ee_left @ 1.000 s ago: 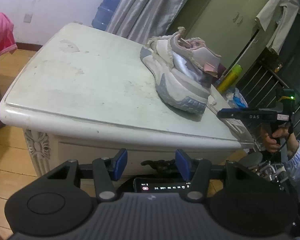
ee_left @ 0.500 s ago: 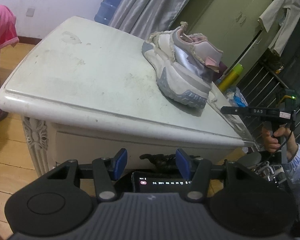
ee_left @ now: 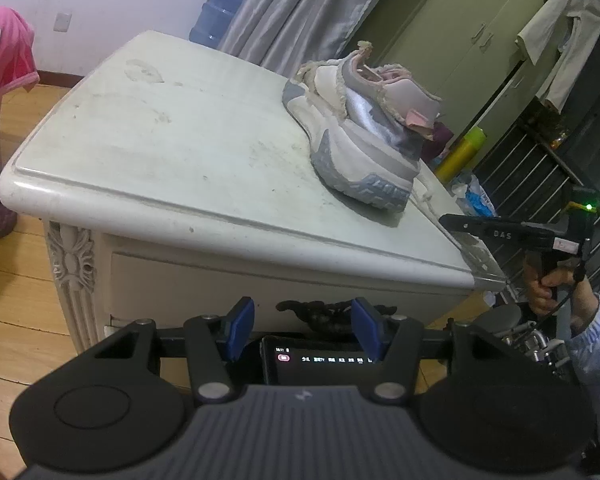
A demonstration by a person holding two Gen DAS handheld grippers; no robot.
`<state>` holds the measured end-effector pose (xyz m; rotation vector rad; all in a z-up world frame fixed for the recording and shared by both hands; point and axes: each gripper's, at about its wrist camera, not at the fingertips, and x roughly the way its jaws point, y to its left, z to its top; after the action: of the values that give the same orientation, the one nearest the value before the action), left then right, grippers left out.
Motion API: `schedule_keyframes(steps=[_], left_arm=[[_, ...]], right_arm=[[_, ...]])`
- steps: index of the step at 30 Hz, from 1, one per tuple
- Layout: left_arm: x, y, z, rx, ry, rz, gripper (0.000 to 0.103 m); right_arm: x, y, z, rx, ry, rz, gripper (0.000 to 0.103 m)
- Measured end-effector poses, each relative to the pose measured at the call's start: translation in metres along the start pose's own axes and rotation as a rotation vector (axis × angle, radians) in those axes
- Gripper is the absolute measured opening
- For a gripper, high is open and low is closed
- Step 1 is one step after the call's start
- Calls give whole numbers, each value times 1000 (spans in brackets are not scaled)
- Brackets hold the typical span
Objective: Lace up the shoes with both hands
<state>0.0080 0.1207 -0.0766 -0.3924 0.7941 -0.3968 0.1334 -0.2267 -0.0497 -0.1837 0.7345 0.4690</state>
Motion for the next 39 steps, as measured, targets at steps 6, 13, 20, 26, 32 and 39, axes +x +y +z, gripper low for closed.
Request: schedule_keyframes(steps=[6, 13, 20, 26, 32, 39], left_arm=[[-10, 0, 0, 2, -23, 8, 55], [-17, -19, 32, 101, -127, 6, 55], [11, -56, 108, 238, -334, 7, 60], [57, -71, 138, 288, -341, 47, 54], [61, -77, 141, 321, -350, 64, 47], [63, -25, 153, 82, -308, -29, 0]], right_arm=[[-4, 7, -7, 13, -36, -77, 1], [-33, 9, 1, 57, -162, -103, 1], [-68, 18, 27, 156, -329, -2, 1], [-77, 32, 47, 169, -423, 17, 1], [-76, 33, 57, 175, -442, -3, 1], [-62, 43, 70, 163, -412, 47, 1]])
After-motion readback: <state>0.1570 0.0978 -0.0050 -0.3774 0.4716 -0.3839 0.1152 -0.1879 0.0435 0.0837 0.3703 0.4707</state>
